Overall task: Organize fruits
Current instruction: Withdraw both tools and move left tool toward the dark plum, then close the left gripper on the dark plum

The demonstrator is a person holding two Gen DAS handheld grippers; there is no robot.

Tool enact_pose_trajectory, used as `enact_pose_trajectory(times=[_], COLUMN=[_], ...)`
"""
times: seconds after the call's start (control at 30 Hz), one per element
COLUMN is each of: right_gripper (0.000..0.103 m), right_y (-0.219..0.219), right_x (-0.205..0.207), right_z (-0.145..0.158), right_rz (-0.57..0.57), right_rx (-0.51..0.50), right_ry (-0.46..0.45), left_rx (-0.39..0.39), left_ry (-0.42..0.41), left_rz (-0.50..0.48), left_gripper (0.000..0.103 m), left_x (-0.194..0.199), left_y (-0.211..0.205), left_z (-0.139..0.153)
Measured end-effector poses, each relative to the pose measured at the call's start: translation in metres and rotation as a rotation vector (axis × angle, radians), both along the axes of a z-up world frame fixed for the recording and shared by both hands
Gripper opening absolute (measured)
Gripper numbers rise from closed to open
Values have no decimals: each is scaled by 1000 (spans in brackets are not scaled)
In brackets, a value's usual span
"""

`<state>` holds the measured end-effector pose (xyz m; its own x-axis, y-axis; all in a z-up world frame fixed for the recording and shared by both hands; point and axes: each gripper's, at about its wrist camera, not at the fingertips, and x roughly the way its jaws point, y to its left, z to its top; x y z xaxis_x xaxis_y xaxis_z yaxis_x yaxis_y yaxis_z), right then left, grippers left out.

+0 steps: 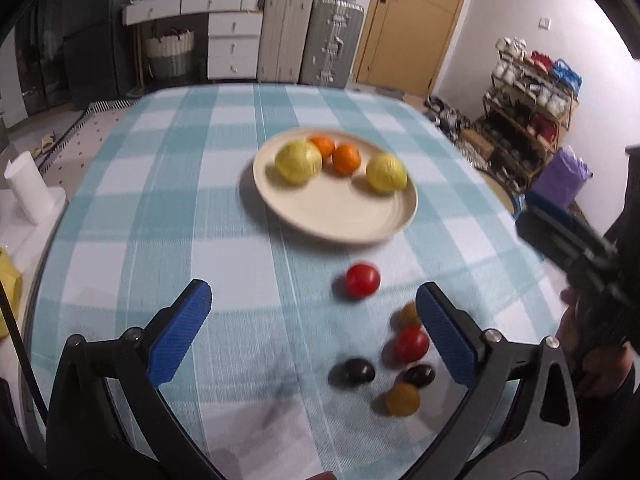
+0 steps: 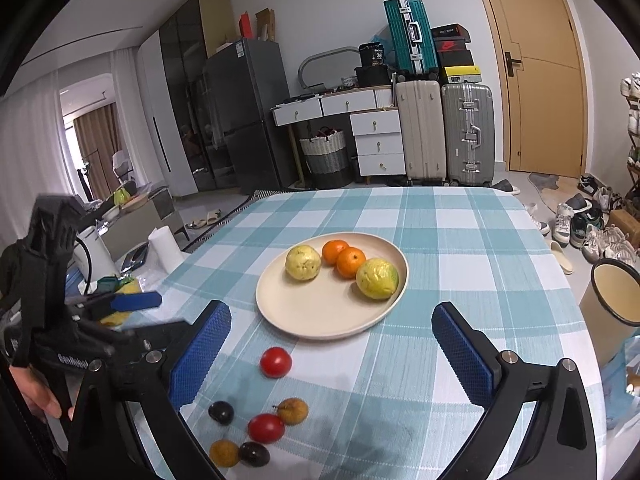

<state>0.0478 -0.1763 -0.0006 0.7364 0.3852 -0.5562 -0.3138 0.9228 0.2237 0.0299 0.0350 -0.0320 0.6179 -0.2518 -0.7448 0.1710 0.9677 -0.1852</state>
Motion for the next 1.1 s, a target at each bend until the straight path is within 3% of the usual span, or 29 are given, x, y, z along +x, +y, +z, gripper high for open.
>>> enact_pose_trajectory(times=[0.47, 0.63, 0.83, 0.97, 1.1], right_gripper=[103, 103, 103, 103, 103], right_y=[7, 8, 7, 7, 6], right_x=[-12, -12, -12, -11, -12], right_z=[-16, -19, -24, -26, -28], right_rz=[9, 9, 6, 6, 7], right_rx=[0, -2, 1, 4, 6], right_ry=[47, 53, 70, 75, 80], left_rx=[-12, -46, -42, -31, -37], left_ry=[97, 137, 155, 175, 172], left_rz=[-97, -120, -155, -195, -237], left_gripper=[99, 85, 58, 34, 21], left_x=[-13, -11, -9, -9, -10], left_y=[-14, -16, -21, -28, -33], left_z=[-47, -56, -61, -67, -68])
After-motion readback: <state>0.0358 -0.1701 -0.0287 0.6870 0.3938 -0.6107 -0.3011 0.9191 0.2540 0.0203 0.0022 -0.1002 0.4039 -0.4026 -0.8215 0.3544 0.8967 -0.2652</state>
